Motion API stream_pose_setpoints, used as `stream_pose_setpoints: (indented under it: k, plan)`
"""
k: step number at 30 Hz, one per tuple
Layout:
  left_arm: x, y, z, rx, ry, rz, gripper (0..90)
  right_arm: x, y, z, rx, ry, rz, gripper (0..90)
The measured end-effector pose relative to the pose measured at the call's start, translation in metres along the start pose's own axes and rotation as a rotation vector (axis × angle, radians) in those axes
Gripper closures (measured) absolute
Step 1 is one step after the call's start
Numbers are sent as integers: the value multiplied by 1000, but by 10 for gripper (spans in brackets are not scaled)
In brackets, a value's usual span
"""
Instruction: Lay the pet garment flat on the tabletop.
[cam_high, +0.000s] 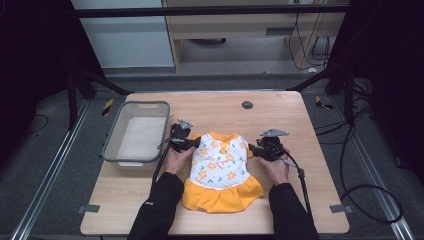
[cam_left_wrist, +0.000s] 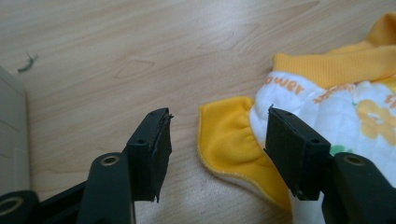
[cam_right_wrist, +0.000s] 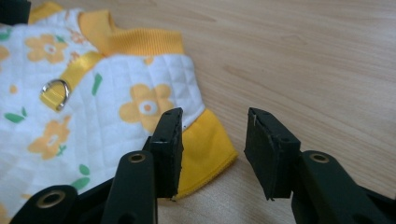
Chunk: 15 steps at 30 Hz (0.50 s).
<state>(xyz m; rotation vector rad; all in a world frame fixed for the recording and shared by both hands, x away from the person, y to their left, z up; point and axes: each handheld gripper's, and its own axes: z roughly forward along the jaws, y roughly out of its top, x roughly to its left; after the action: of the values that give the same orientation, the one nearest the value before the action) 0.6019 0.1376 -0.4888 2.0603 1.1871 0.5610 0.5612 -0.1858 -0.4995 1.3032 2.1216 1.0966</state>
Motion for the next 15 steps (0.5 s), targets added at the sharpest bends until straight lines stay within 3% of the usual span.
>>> stream_pose_setpoints:
  k: [2,5,11,13,14,15]
  plan:
    - [2,-3,3,8,5,-9,421,2,-2,4,19,-7,-16,592]
    - [6,-6,5,-4,-11,-58,457,4,-4,8,30,-8,-24,633]
    - [5,-10,7,-8,-5,-34,574,8,-4,8,43,19,-13,824]
    - [2,-9,7,-6,-10,-22,648,9,-4,8,44,28,-8,848]
    - [1,-9,6,1,-11,-16,737,8,-3,7,45,36,9,855]
    - [-1,-9,6,6,-15,-14,737,8,-3,7,45,36,9,855]
